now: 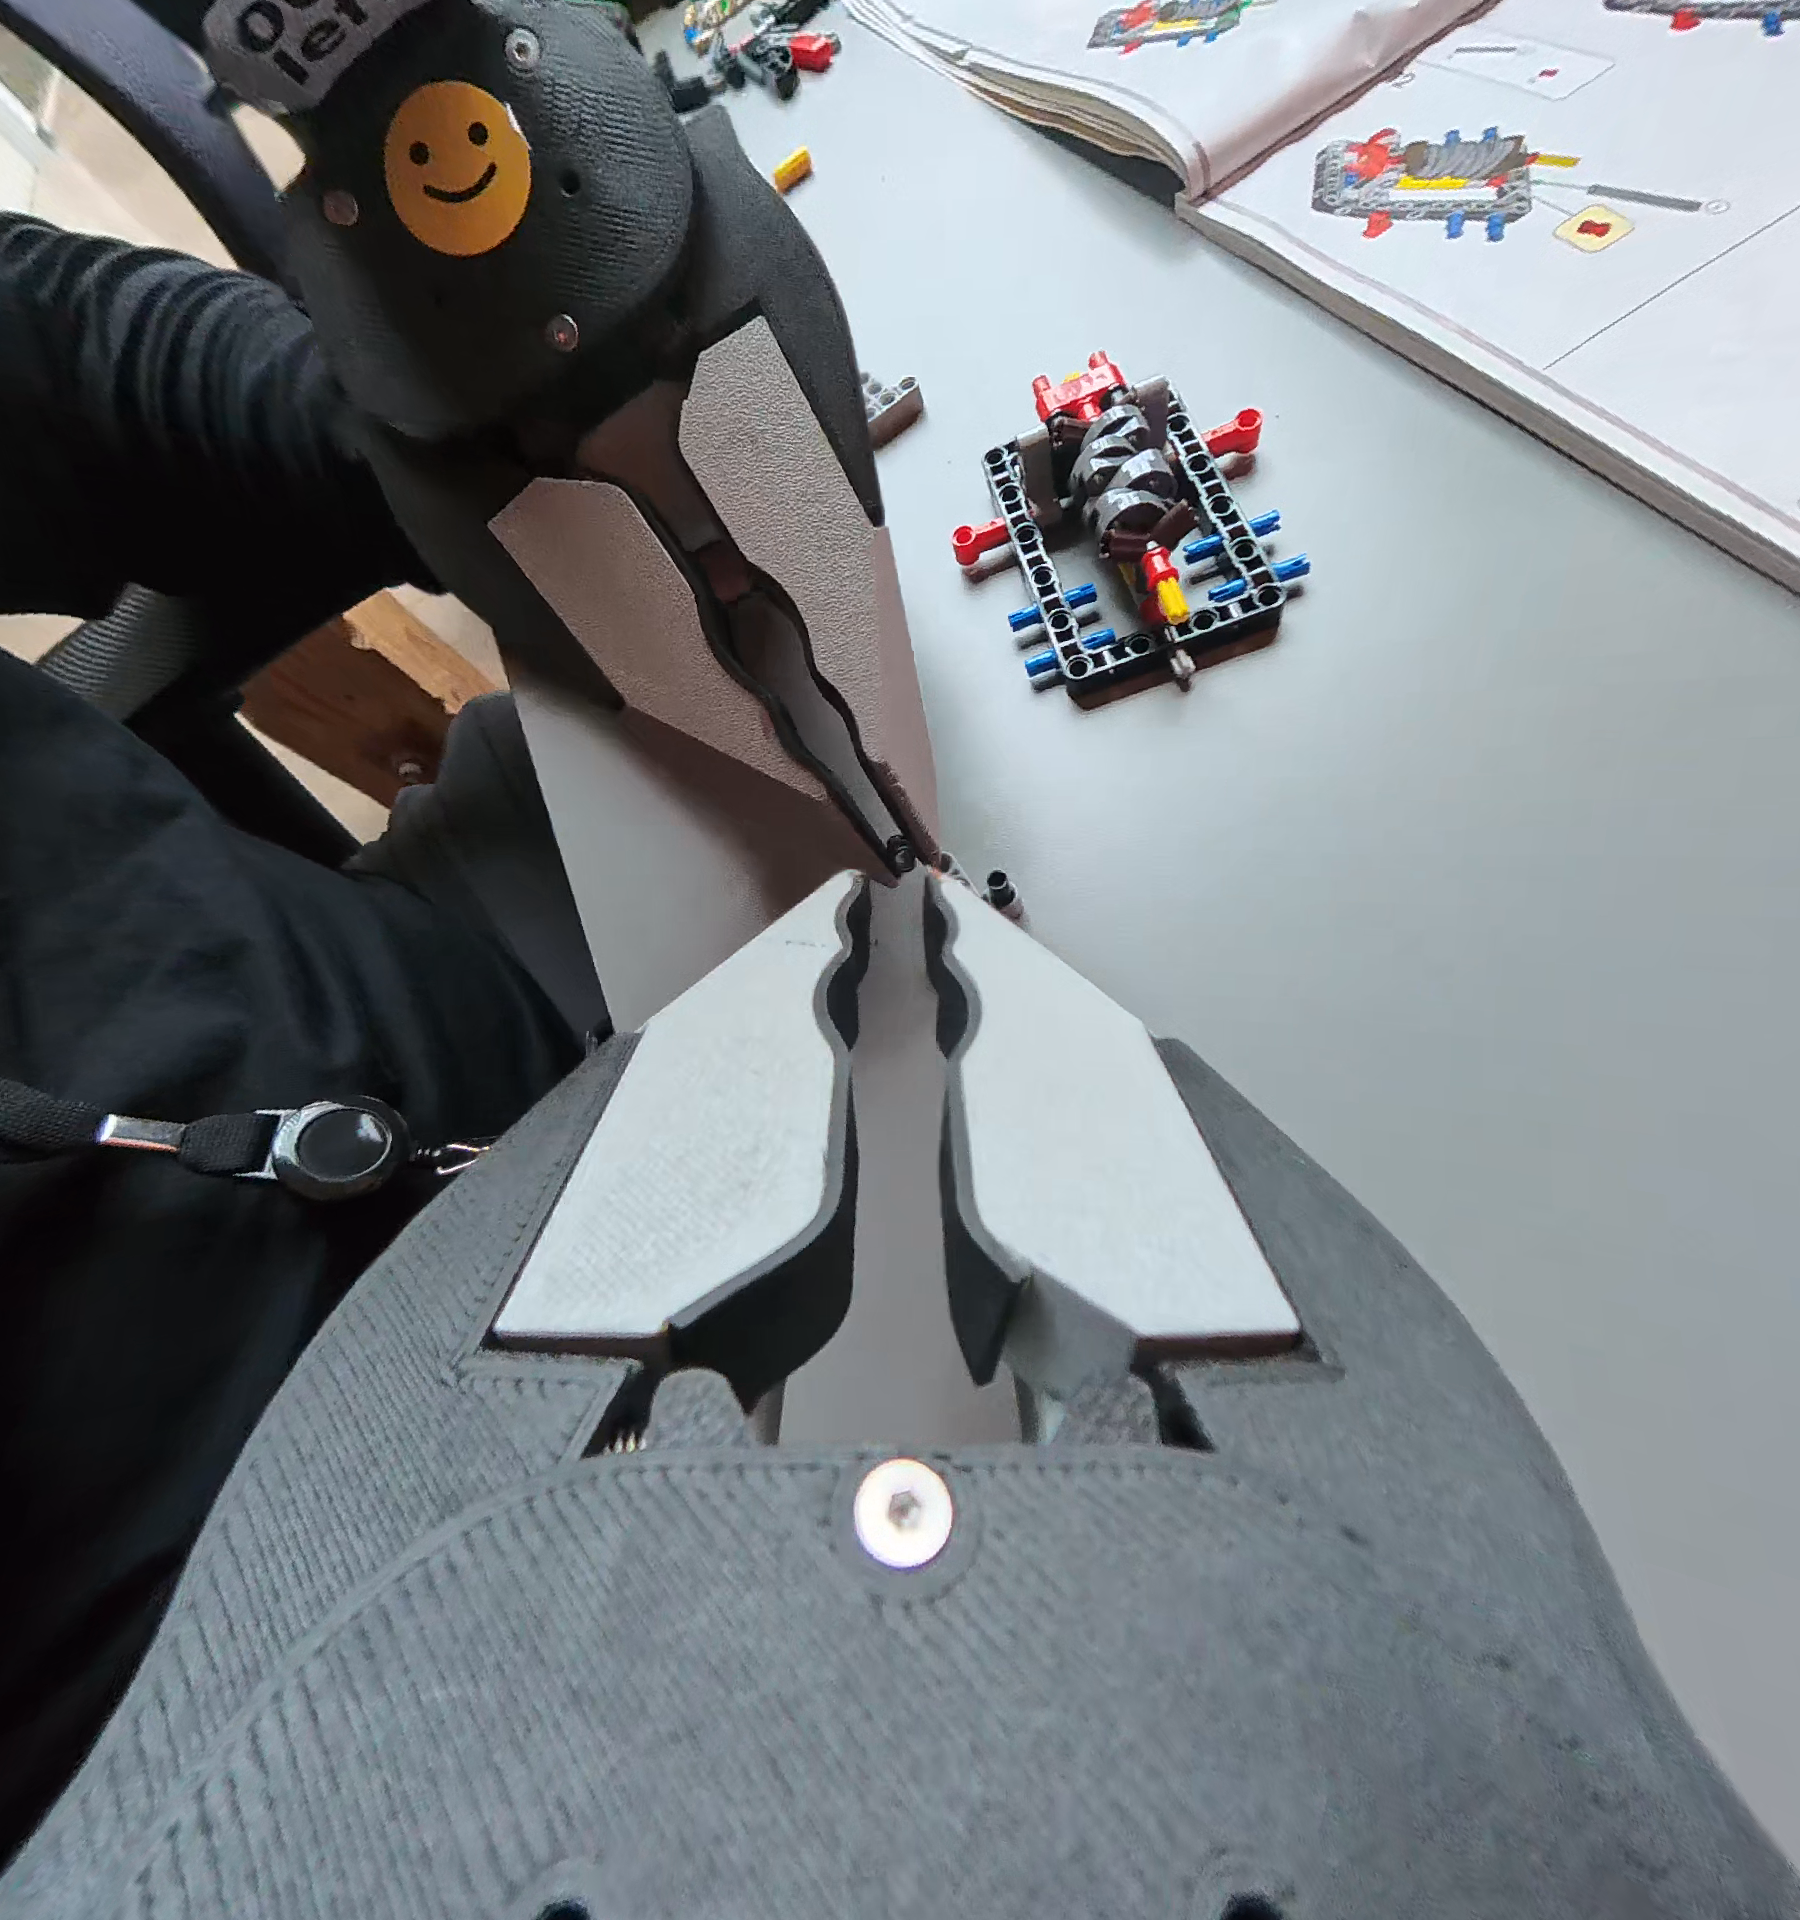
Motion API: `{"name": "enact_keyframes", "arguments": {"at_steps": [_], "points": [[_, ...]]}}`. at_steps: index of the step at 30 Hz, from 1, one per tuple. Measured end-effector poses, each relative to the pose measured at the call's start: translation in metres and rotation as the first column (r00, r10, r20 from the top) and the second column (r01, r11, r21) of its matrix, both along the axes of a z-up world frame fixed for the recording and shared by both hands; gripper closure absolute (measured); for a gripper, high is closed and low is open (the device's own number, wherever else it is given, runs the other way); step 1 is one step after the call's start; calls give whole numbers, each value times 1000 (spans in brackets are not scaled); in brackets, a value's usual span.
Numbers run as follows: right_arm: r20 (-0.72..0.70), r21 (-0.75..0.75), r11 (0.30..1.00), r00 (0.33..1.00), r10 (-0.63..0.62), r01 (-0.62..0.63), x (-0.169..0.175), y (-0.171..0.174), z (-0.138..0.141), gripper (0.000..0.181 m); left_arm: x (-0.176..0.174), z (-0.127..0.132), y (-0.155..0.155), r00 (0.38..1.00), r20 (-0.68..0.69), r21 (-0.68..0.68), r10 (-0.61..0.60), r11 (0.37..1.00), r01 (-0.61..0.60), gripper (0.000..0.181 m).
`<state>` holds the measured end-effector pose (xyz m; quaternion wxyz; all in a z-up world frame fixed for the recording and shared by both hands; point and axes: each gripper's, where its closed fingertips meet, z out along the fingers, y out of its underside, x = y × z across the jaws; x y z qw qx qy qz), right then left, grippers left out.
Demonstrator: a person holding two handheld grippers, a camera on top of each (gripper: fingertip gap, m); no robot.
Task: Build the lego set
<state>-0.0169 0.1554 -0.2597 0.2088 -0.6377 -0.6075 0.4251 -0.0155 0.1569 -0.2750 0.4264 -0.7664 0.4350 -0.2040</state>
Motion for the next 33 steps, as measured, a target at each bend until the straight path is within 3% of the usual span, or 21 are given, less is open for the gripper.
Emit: {"name": "enact_keyframes", "arguments": {"at_steps": [6,10,14,19,26,33], "points": [[-82,-27,1000,997,-18,16,-3,-1,7,169,3,8,-3,995,92,-31,-26,999,29,178],[-182,1,998,981,69,-70,-2,-12,21,171,11,11,-14,984,151,-71,-96,992,108,179],[-174,32,985,969,173,-170,8,-23,24,169,14,17,-21,971,193,-78,-142,984,159,178],[-101,174,952,957,271,-251,13,-32,18,172,19,17,-30,955,213,-84,-206,970,228,179],[5,427,830,918,395,-359,13,-45,13,179,23,19,-48,920,246,-110,-306,934,340,179],[103,516,720,868,486,-464,14,-62,15,180,25,26,-68,851,363,-203,-380,859,470,179]]}}
